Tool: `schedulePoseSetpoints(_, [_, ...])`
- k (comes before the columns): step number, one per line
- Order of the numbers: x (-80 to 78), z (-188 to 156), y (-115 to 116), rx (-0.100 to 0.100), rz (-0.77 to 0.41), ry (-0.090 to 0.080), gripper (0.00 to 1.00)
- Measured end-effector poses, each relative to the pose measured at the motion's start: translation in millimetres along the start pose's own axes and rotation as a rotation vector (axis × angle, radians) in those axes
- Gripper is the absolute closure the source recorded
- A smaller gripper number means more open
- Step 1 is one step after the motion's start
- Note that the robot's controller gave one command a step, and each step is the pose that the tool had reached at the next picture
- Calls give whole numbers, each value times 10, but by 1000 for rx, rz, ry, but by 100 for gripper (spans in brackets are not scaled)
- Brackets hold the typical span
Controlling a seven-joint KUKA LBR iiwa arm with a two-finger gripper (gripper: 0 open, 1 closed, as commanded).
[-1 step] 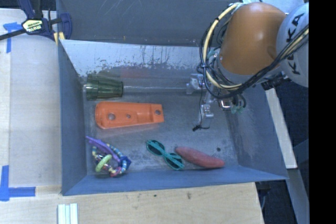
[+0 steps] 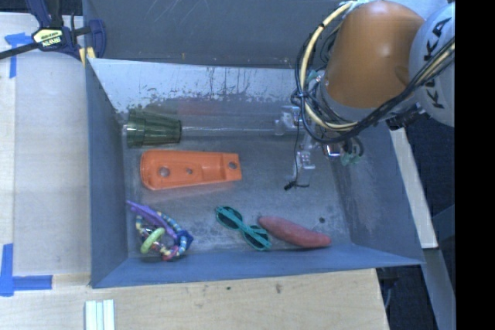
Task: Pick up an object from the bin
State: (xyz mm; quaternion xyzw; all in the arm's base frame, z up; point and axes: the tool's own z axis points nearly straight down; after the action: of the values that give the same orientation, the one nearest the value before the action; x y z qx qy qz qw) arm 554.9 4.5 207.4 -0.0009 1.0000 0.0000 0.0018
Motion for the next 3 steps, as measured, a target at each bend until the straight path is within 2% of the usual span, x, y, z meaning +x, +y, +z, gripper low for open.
schedulePoseSetpoints(1, [-187,305,352,3,-9,-6,0])
schedulePoseSetpoints(2, [-201,701,663,-5,-149,1,0])
schedulePoseSetpoints(3, [-270,1297,662,2,199,-8,100])
